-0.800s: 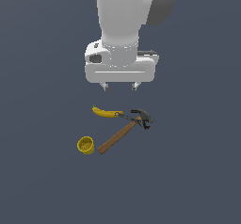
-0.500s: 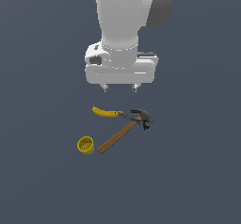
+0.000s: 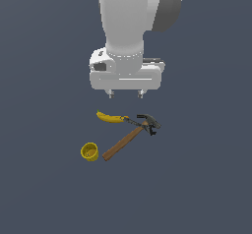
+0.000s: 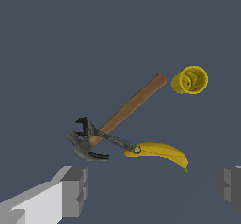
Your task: Pick up a designated object from a clutter of objects.
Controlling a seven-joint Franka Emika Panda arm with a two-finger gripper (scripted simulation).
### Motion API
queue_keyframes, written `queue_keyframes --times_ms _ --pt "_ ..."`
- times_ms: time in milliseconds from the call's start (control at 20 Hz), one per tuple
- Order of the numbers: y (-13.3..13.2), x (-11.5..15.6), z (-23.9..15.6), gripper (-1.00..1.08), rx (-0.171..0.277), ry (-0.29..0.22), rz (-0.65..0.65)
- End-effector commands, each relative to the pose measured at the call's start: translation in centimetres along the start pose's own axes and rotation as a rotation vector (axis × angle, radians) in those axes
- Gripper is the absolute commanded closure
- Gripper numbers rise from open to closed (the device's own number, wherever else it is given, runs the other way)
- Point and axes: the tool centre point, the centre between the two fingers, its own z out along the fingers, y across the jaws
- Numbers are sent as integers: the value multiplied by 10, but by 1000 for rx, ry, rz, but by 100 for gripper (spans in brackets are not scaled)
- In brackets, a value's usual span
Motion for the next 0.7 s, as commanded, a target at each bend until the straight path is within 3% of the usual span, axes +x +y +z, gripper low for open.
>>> queue_keyframes --times_ms 0,650 --pt "-1 0 4 -92 -1 0 -16" --pt "-13 -1 57 -92 -18 -1 -268"
